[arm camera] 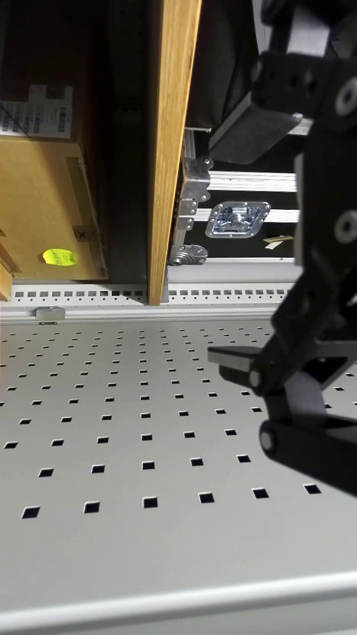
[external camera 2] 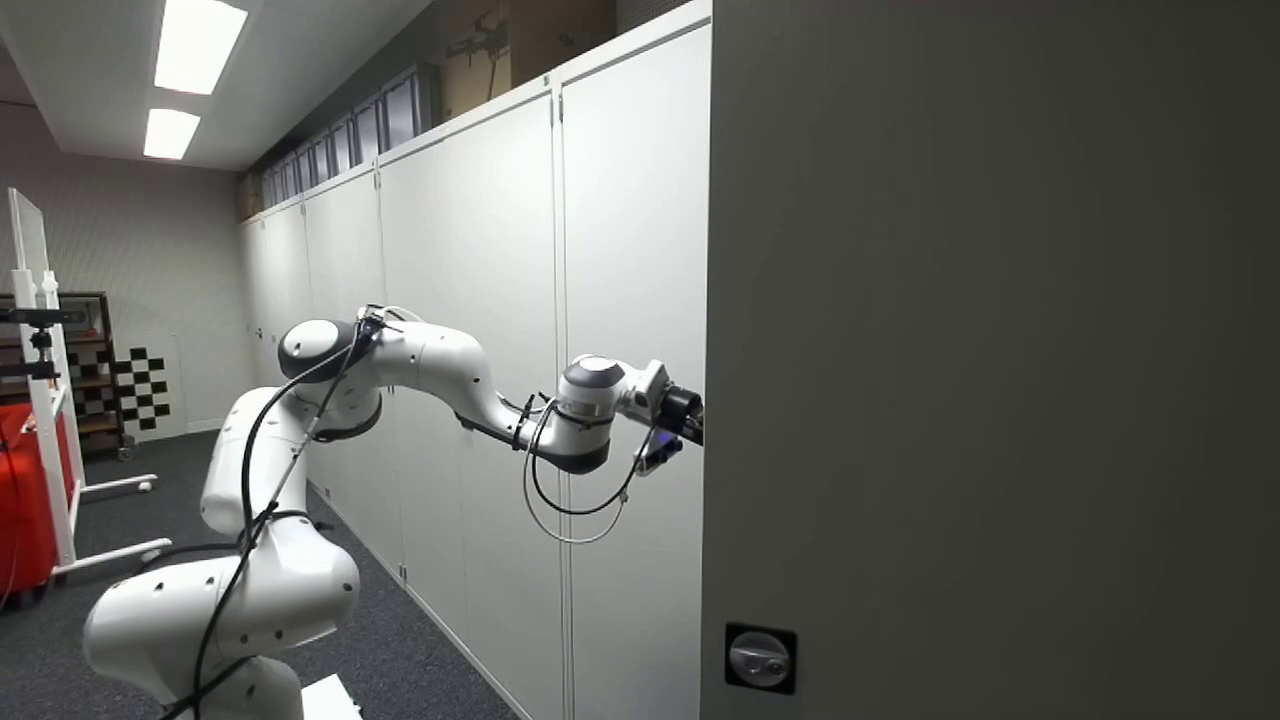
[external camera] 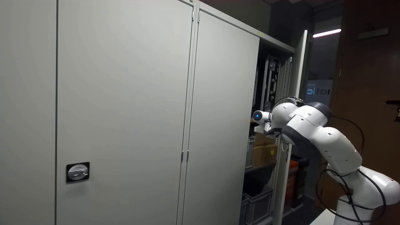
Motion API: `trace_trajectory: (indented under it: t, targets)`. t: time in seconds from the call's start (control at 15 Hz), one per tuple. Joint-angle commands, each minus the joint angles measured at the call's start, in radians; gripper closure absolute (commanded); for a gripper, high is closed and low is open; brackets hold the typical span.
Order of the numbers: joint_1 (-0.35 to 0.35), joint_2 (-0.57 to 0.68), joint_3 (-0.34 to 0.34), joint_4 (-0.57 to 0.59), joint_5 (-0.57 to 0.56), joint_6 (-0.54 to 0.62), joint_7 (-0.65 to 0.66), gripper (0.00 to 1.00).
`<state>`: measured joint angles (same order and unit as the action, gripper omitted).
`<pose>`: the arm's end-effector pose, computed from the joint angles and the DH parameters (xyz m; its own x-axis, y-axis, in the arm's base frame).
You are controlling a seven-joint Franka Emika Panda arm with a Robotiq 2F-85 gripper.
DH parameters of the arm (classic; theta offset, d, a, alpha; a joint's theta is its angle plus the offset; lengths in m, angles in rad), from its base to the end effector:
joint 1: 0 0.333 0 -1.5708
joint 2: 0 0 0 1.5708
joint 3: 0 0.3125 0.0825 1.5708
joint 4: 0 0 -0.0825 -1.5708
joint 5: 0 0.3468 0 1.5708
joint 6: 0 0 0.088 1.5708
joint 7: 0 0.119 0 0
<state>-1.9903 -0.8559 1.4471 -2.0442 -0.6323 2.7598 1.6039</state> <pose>0.5644 -0.1299 0.4937 0.0611 -0.2152 0.9747 -0.9500 -0.3120 -0.0094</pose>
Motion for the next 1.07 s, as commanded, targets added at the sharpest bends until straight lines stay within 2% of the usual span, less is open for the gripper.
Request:
trace_trajectory:
  t: [0.0, 0.47, 1.0]
  targets:
    - [-0.027, -0.096, -0.012, 0.014, 0.119, -0.024, -0.08, 0.0]
    - [-0.068, -0.212, -0.015, 0.015, 0.327, -0.035, -0.205, 0.0]
    - [-0.105, -0.304, -0.022, 0.014, 0.454, -0.054, -0.285, 0.0]
